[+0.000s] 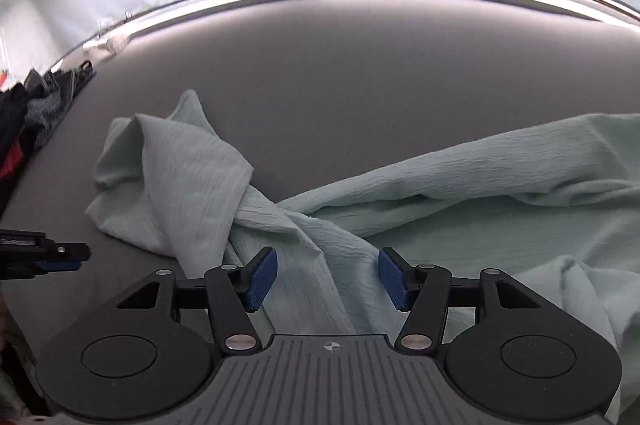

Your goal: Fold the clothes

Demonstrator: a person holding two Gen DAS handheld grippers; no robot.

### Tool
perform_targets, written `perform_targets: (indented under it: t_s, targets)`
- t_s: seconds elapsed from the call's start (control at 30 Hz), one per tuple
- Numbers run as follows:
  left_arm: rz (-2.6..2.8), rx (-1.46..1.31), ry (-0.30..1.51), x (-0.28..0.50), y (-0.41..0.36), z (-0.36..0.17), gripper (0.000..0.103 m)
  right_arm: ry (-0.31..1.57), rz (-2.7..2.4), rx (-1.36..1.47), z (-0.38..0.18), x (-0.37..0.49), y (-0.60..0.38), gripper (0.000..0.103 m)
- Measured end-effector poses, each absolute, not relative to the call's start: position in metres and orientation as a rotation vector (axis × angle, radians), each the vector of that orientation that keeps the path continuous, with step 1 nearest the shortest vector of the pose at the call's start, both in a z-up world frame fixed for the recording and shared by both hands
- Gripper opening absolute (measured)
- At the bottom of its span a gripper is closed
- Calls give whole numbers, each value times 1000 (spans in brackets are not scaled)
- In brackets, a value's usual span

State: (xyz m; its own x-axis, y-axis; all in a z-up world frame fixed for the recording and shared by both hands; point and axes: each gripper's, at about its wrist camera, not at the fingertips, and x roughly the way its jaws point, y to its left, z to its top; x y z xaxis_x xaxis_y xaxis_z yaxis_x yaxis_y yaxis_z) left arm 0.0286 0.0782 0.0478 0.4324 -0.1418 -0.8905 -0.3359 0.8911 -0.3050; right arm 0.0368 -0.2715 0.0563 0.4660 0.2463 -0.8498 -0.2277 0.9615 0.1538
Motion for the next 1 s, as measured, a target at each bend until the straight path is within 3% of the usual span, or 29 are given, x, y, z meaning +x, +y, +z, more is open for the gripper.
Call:
perform_targets:
  t_s: [0.03,0.07,0.1,0.13,0.2,0.43,0.57,0.73,0.83,0.87,0.9,0.93,0.97,1.0]
  targets:
    - [130,-466,1131,25,78,48,47,1048,290,-4,53,37,-268,59]
    - [129,-457,1131,21,78,48,48,1046,293,-18,50,36,-265,44]
    - [122,-450,1128,16,78,48,48,1043,295,-8,50,33,-266,19]
    - [117,-451,1126,15,78,49,48,1038,294,22,52,29,-269,10]
    - [102,-456,1122,15,77,51,48,1014,301,88,60,20,-277,3]
    - [-47,-425,1130,53,45,51,55,1018,393,343,91,-42,-323,2]
    - [-158,-351,1139,70,9,54,61,1139,423,267,77,-87,-328,2]
    - [-192,-342,1156,89,-13,53,77,1247,370,261,57,-126,-331,3]
    - [-148,-357,1182,100,-13,45,77,1213,327,311,67,-131,-340,7]
    - [-133,-353,1193,103,-14,42,76,1186,312,336,74,-129,-344,11]
    - [-115,-350,1209,106,-14,38,68,1160,304,358,81,-126,-349,16]
    - [-109,-359,1220,107,-13,35,46,1134,296,381,88,-123,-353,20]
    - [-111,-367,1239,107,-14,31,34,1101,289,407,95,-120,-357,28]
    - [-104,-400,1288,108,-12,25,18,1069,290,438,100,-114,-361,43]
